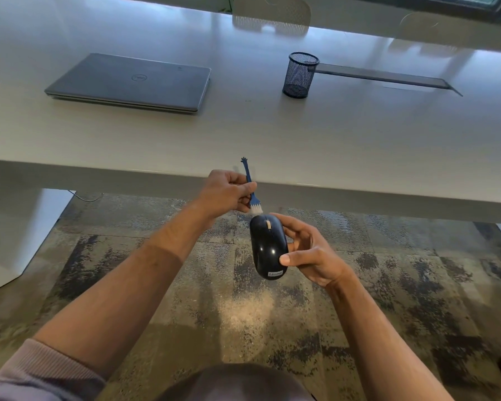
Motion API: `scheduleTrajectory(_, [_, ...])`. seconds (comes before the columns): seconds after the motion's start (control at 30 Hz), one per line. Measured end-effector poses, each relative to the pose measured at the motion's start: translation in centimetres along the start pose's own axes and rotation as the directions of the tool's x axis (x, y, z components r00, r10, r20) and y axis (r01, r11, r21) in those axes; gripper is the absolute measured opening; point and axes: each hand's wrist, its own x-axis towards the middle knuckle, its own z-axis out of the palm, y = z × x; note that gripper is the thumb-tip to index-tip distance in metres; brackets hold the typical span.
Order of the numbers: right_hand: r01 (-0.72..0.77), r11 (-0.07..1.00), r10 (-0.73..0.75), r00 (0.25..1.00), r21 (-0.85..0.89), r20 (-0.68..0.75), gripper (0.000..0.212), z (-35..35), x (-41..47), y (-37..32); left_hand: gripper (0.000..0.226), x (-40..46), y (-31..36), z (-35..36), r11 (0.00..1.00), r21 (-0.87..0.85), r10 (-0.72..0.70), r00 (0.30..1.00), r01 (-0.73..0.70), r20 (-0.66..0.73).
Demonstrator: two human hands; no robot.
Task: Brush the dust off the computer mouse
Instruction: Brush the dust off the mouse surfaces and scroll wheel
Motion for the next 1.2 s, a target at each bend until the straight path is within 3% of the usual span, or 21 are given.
scheduleTrajectory(0.5, [0.071,0.993,-0.056,0.986,0.093,-0.157,0.082,-1.0,-0.5,-0.2,0.016,-1.7,-1.2,0.6,0.998,-0.062,-0.005,0.998,0.009,0.062])
scheduleTrajectory(0.77, [0.048,0.997,-0.041,0.991,0.055,-0.127,0.087,-0.7,-0.6,0.0,0.011,-1.6,-1.1,0.7,0.977,-0.193,0.042,0.970,-0.090,-0.239])
scheduleTrajectory(0.87, [0.048,0.997,-0.039,0.990,0.060,-0.132,0.088,-0.5,-0.5,0.1,0.002,-2.0,-1.2,1.3,0.971,-0.189,0.097,0.967,-0.143,-0.233])
scheduleTrajectory(1.2, [0.078,0.993,-0.062,0.982,0.089,-0.176,0.085,-0.9,-0.4,-0.2,0.007,-5.3,-3.1,3.3,0.940,-0.136,0.270,0.927,-0.312,-0.262])
